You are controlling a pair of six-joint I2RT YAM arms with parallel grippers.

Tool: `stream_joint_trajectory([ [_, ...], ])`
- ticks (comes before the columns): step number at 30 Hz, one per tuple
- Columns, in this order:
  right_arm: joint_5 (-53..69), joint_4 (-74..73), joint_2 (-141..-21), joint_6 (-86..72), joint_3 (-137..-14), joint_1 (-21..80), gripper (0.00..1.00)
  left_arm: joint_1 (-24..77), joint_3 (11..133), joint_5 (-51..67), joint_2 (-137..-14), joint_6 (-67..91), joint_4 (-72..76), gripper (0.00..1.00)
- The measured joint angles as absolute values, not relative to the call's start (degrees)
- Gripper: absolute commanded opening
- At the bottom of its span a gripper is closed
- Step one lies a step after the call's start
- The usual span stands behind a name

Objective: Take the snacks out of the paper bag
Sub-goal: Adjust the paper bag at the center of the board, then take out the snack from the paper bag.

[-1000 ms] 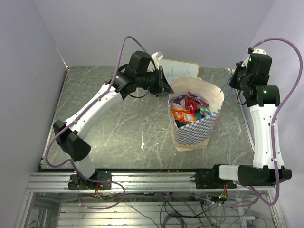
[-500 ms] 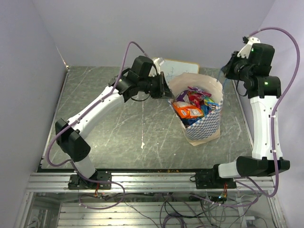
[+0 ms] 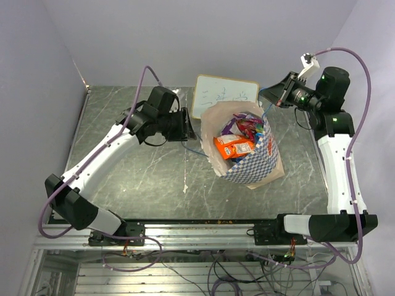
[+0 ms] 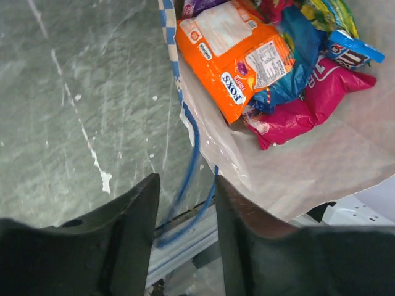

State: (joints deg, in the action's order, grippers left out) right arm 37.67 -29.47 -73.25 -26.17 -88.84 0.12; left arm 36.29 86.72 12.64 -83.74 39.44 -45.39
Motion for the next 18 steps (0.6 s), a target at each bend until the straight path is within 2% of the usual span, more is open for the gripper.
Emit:
stream_joint_trajectory([
  [5, 41.4, -27.7, -73.5, -26.8, -88.8, 1.0, 0.0, 36.3, 88.3, 7.9, -80.9, 35.7, -50.2, 0.82],
  [12, 47.8, -24.1, -75.0, -30.1, -88.7, 2.2, 0.0, 37.2, 97.6, 7.4, -79.9, 30.8, -46.6, 0.83],
  [18, 50.0, -24.4, -79.6, -32.5, -92.2, 10.2, 0.0, 40.4, 89.6, 9.3, -79.3, 30.1, -35.6, 0.83],
])
